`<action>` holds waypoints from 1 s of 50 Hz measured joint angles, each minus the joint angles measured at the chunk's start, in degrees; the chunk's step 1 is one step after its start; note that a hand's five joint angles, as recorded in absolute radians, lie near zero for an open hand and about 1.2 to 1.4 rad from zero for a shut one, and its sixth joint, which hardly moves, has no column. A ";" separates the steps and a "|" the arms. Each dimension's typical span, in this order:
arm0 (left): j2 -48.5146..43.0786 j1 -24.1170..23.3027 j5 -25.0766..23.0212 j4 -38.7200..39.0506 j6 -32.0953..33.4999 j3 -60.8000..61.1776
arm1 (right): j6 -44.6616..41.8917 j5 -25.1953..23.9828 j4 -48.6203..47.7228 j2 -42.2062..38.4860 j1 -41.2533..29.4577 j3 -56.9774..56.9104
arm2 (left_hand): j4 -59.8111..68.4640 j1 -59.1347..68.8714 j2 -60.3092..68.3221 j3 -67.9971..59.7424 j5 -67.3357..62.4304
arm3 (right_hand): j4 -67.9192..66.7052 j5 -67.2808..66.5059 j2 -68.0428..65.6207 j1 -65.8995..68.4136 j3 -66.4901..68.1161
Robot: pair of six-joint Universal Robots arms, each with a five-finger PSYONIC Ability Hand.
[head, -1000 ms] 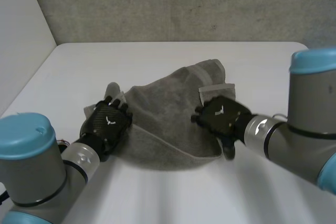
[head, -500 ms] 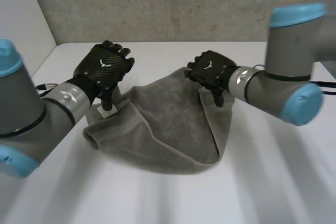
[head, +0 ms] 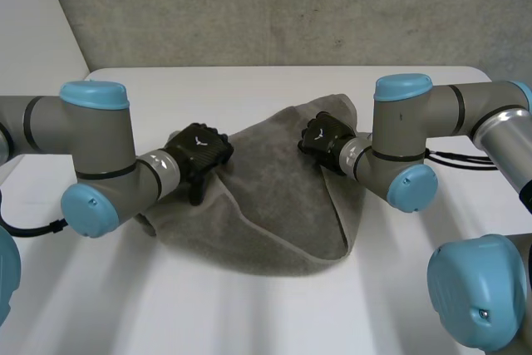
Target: Fold the towel.
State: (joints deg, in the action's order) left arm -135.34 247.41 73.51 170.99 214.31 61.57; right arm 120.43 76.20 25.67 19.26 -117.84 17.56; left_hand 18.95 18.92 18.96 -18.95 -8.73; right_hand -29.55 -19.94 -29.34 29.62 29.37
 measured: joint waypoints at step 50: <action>10.24 0.27 0.21 -2.98 -0.17 11.58 | 8.47 -2.50 0.25 0.07 7.07 -0.84 | 60.63 59.22 60.32 -60.28 -59.84 | -8.79 -8.95 -8.24 9.15 9.01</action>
State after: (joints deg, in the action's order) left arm -125.10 247.68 73.72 168.01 214.15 73.15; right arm 128.90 73.70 25.93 19.33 -110.77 16.72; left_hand 79.58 78.14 79.28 -79.22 -68.57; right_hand -38.35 -28.89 -37.58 38.77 38.38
